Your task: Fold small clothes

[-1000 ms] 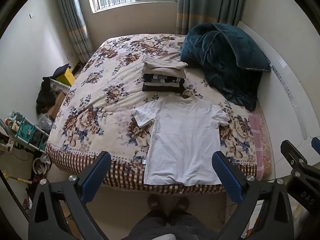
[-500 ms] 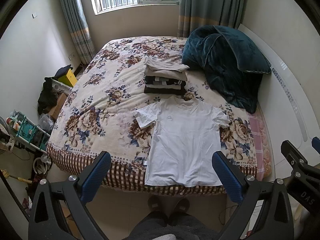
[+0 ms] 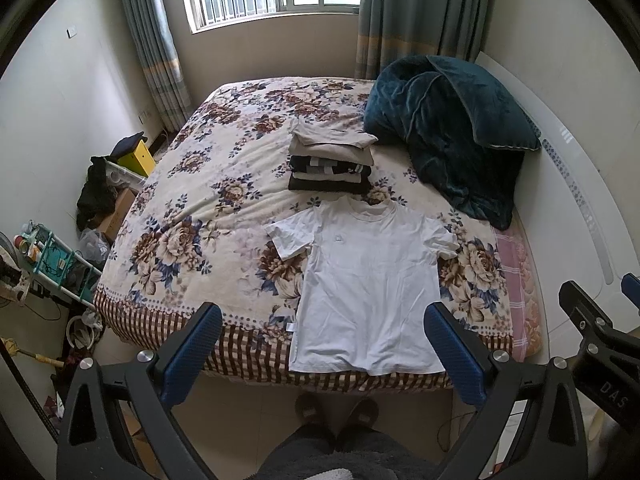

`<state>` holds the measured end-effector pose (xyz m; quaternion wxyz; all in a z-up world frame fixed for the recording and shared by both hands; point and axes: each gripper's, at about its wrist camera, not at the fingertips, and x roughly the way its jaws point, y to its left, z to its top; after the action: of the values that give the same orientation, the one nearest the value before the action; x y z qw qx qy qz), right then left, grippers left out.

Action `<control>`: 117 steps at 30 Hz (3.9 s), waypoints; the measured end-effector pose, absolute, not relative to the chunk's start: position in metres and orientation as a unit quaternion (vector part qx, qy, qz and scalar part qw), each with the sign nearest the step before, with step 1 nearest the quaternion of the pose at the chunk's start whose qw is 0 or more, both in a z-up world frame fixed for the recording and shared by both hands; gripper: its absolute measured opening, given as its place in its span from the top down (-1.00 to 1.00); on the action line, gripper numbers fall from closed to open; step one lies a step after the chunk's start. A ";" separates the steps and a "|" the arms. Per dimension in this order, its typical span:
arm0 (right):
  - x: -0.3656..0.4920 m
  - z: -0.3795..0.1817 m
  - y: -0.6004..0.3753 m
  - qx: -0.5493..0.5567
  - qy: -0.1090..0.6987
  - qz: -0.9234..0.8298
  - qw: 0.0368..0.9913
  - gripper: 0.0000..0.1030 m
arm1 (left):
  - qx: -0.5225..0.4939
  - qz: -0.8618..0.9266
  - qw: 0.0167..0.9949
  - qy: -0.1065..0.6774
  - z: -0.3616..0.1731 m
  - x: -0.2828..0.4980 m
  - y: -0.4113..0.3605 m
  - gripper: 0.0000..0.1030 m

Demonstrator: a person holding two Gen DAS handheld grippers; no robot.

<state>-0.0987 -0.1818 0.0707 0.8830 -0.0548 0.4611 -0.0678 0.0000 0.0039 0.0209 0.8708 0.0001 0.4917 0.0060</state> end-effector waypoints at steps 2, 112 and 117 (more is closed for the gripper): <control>-0.100 0.069 -0.181 -0.055 0.461 -0.068 0.883 -1.00 | 0.001 0.007 0.872 0.490 0.019 -0.001 0.003 -1.00; 0.358 -0.536 -0.369 0.191 0.493 -0.187 0.828 0.89 | -0.009 0.141 0.748 0.649 -0.497 0.364 -0.027 -1.00; 0.376 -0.580 -0.217 -0.089 0.581 -0.025 0.809 0.85 | -0.010 0.164 0.745 0.647 -0.496 0.344 0.012 -1.00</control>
<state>0.3761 -0.2173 -0.5802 0.8088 -0.0887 0.5808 -0.0255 0.3440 0.0125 -0.4957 0.7449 -0.0103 0.6466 0.1641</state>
